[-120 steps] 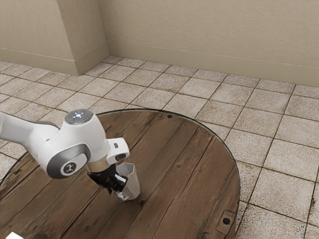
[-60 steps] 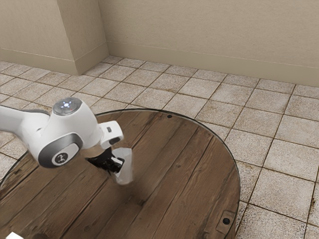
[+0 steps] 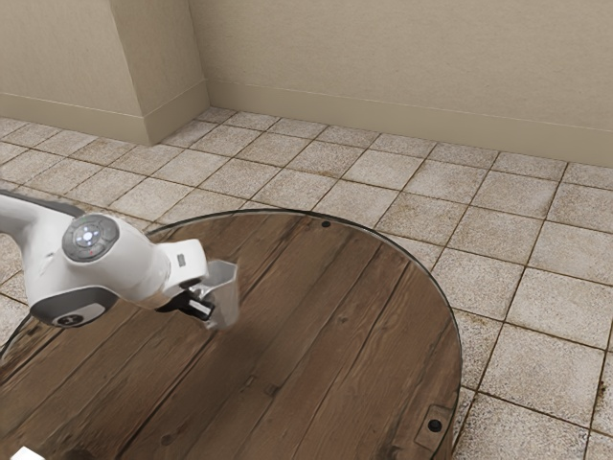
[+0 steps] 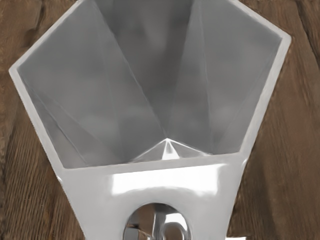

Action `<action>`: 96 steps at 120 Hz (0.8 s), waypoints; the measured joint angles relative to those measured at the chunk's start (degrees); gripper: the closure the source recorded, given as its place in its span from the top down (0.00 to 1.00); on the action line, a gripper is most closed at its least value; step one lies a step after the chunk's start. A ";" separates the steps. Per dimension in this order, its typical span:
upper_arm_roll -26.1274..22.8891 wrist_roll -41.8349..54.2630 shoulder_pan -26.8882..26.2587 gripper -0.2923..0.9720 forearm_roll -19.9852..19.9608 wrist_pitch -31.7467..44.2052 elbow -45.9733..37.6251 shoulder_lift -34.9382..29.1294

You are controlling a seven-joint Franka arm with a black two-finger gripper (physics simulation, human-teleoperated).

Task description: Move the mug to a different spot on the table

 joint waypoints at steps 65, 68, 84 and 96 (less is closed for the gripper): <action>4.55 -6.36 1.24 0.19 4.79 10.11 -0.81 6.51; 4.54 -6.53 1.28 0.19 4.46 10.29 -0.80 6.81; 4.48 -7.32 1.38 0.19 2.91 10.97 -0.73 7.72; 4.44 -7.80 1.41 0.19 1.84 11.23 -0.71 8.14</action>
